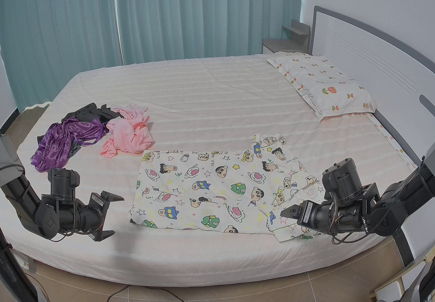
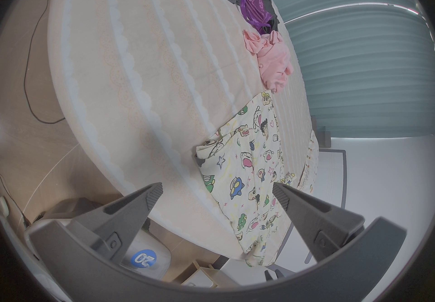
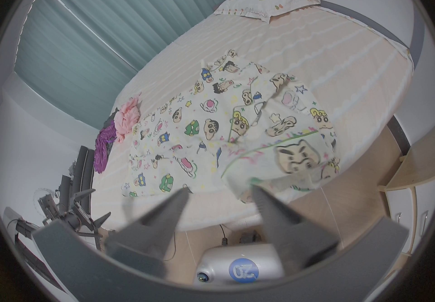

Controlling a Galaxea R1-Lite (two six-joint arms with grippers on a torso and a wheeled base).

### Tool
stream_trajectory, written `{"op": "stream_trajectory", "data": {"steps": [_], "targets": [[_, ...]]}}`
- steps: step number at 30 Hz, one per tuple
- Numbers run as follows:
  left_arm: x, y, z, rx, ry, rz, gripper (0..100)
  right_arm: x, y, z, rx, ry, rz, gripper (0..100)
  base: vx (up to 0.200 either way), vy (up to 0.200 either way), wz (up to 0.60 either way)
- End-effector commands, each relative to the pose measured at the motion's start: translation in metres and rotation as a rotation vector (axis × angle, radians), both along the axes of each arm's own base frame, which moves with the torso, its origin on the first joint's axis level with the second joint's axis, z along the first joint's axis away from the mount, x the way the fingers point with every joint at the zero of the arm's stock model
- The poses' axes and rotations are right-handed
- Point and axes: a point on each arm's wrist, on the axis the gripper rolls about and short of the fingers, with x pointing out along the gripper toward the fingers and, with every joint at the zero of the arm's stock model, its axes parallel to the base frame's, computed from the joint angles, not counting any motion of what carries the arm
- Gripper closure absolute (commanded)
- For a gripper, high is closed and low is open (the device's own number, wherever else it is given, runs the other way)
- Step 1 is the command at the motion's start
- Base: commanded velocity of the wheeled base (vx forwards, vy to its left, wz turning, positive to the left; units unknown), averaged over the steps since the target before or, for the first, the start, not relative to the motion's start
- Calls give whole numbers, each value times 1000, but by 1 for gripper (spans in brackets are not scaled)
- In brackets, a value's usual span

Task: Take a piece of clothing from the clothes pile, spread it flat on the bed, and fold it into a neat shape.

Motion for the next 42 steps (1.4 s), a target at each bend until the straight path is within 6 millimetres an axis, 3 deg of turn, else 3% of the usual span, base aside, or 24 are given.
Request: {"op": "stream_trajectory", "data": {"steps": [1, 8, 12, 19, 23, 25, 26, 27, 29, 30, 32, 36, 42], "targets": [[0, 0, 0, 0, 0, 0, 0, 6, -10, 0, 17, 2, -25, 0, 0, 0, 0], [0, 0, 0, -1, -1, 1, 0, 44, -16, -45, 37, -11, -85, 0, 0, 0, 0], [0, 0, 0, -3, -1, 0, 0, 52, -23, -65, 20, 15, -114, 0, 0, 0, 0], [0, 0, 0, -4, -1, -1, 0, 65, -34, -73, 20, 23, -164, 0, 0, 0, 0], [0, 0, 1, -6, -4, -5, 0, 71, -39, -62, 41, -19, -188, 0, 0, 0, 0], [0, 0, 2, -6, -10, -12, 0, 71, -43, -28, 92, -104, -206, 0, 0, 0, 0], [0, 0, 2, -5, -11, -13, 0, 70, -43, -24, 100, -114, -209, 0, 0, 0, 0], [0, 0, 3, -2, -16, -20, 0, 64, -43, -2, 137, -168, -212, 0, 0, 0, 0], [0, 0, 3, -2, -17, -22, 0, 59, -43, 13, 157, -206, -208, 0, 0, 0, 0], [0, -1, 4, -4, -21, -26, 0, 50, -42, 31, 183, -252, -198, 0, 0, 0, 0], [-1, -2, 8, -8, -31, -24, 0, 37, -41, 41, 199, -273, -179, 0, 0, 0, 0], [-2, -2, 15, -38, -45, 6, 0, 22, -44, 48, 219, -283, -161, 0, 0, 0, 0], [-1, -5, 13, -45, -46, 5, 0, 7, -43, 41, 216, -252, -128, 0, 0, 0, 0]]}}
